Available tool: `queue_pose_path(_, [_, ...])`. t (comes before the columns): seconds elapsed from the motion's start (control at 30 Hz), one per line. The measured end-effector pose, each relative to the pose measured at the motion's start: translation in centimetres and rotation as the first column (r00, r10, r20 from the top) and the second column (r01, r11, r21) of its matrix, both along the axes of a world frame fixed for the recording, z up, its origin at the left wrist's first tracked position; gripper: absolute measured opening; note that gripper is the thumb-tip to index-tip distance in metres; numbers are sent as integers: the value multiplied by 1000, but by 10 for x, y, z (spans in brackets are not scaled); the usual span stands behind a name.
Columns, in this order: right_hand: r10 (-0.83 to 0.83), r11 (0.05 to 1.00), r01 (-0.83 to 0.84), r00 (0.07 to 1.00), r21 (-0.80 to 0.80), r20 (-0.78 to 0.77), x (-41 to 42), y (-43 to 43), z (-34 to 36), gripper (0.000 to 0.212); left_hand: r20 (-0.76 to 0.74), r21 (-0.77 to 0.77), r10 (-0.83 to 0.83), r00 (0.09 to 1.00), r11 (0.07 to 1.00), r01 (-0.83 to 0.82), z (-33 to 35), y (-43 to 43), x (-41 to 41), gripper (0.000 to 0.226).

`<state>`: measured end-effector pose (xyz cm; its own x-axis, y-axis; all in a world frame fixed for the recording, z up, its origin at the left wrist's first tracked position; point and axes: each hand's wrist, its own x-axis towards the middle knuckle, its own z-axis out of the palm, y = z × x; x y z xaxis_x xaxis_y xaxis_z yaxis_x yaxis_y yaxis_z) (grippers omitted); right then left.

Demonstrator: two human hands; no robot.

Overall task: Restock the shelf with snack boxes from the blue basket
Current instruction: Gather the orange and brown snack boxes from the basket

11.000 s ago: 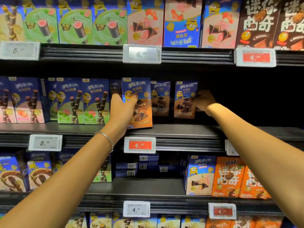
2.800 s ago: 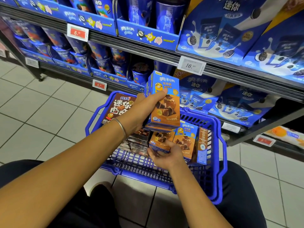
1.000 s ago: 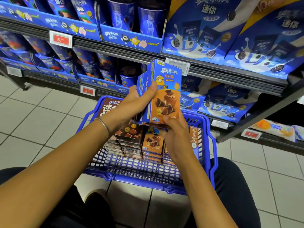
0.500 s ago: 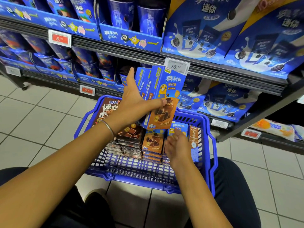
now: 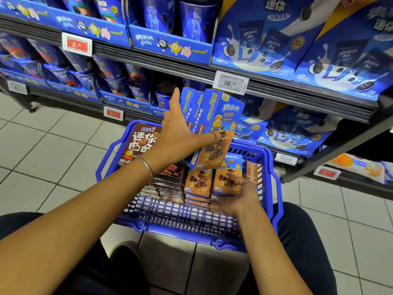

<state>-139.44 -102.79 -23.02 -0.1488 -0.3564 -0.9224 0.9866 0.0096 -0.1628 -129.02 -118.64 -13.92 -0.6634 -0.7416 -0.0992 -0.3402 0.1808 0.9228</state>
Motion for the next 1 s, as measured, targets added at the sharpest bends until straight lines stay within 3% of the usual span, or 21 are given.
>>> queue_pose_path(0.23, [-30, 995, 28, 999, 92, 13, 2, -3, -4, 44, 15, 13, 10, 1000, 1000, -10, -3, -1, 0, 159])
queue_pose_path(0.5, [-98, 993, 81, 968, -83, -230, 13, 3, 24, 40, -5, 107, 81, 997, 991, -80, 3, -26, 1, 149])
queue_pose_path(0.6, [-171, 976, 106, 915, -193, -365, 23, 1, 42, 42, -73, 179, 117, 991, 979, -102, 8, -38, 6, 124])
queue_pose_path(0.67, [-218, 953, 89, 867, -291, -449, 28, 0, 54, 37, -94, 221, 128, 987, 970, -104, 11, -42, 8, 122])
queue_pose_path(0.8, [-249, 895, -56, 761, -443, -599, 32, -4, 78, 47, -154, 295, 107, 982, 954, -58, 10, -43, 9, 100])
queue_pose_path(0.9, [-203, 875, -193, 686, -444, -699, 36, -10, 85, 48, -205, 377, 129, 970, 925, -43, 7, -41, 9, 85])
queue_pose_path(1.0, [-141, 903, -256, 584, -346, -800, 40, -15, 88, 53, -248, 403, 126, 961, 915, -15, 6, -43, 11, 72])
